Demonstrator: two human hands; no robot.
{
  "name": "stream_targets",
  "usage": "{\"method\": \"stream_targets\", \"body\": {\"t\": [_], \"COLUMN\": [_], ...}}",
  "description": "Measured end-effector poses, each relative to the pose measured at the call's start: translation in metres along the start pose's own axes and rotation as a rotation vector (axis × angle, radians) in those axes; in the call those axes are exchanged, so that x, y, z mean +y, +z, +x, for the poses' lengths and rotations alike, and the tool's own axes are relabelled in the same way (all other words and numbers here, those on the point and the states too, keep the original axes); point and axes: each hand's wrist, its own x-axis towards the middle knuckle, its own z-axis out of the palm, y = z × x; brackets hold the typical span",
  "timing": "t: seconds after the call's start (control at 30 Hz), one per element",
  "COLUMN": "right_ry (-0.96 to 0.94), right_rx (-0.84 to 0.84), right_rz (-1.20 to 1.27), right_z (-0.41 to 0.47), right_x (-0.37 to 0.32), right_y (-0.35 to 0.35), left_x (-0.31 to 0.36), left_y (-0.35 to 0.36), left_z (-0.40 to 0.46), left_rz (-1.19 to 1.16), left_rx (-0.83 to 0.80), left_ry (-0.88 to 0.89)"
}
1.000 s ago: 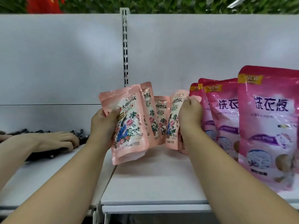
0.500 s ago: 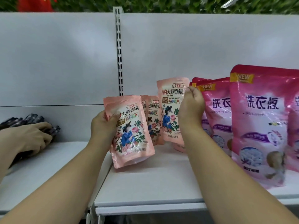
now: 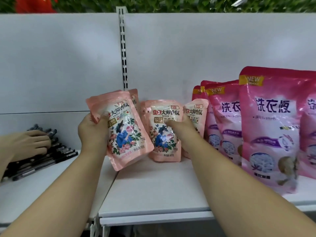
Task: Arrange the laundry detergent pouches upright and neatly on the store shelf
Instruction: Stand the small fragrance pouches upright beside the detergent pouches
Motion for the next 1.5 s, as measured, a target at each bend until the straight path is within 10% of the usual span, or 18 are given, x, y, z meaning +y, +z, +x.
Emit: {"method": "stream_targets", "body": {"t": [0.97, 1.23, 1.5], "right_ry": [-0.172, -0.579, -0.518], "right_rx": [0.008, 0.441, 0.592], "right_rz": [-0.276, -0.336, -0.405], "right_z": [0.028, -0.019, -0.045], "right_x": [0.017, -0.023, -0.012], "right_y": [0.029, -0.009, -0.014], "left_x": [-0.004, 0.007, 0.009], "left_y": [-0.003, 0.003, -0.002], "left_z": [0.010, -0.004, -0.009], "left_rz": [-0.075, -0.177, -0.167], "left_rx": [0.014, -0.076, -0.102], "left_ry": [-0.025, -0.085, -0.103]}}
